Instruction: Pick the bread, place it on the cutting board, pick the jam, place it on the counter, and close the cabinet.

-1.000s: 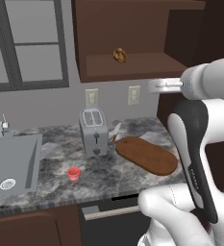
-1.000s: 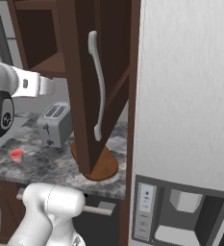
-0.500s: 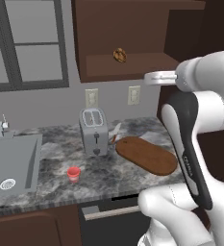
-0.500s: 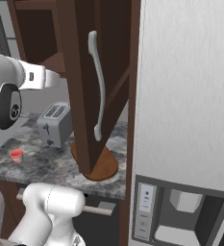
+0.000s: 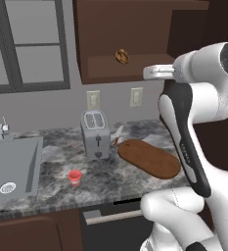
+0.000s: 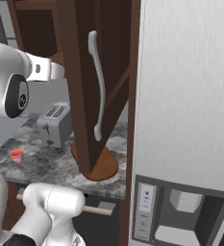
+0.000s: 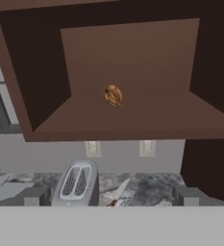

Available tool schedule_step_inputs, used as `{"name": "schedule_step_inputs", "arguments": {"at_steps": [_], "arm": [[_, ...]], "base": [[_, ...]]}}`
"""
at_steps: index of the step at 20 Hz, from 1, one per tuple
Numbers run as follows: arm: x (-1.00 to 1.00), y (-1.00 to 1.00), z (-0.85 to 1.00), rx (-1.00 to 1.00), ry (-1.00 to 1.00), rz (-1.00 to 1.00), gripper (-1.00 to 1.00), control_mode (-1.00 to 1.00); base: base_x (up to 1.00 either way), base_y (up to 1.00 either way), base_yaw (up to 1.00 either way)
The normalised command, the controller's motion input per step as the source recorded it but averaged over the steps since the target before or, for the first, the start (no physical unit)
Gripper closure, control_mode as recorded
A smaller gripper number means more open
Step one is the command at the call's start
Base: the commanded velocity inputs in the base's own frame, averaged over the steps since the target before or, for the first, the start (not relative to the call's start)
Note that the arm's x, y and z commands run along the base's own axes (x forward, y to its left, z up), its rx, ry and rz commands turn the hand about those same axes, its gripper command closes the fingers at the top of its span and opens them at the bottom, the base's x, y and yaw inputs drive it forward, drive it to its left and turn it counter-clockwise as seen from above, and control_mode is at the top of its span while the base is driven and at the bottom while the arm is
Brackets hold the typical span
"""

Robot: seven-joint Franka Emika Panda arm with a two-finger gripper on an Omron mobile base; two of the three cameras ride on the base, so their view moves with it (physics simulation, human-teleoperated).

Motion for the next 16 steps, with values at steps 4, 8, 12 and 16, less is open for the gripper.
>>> {"name": "schedule_step_inputs", "arguments": {"at_steps": [4,8,12,16], "arm": [[0.35,0.0,0.0,0.0,0.0,0.0,-1.0,-1.0],[0.39,0.0,0.0,0.0,0.0,0.0,-1.0,-1.0],[0.38,0.0,0.0,0.0,0.0,0.0,-1.0,-1.0],[0.34,0.0,0.0,0.0,0.0,0.0,-1.0,-1.0]], "base": [[0.0,0.0,0.0],[0.0,0.0,0.0],[0.0,0.0,0.0],[0.0,0.0,0.0]]}}
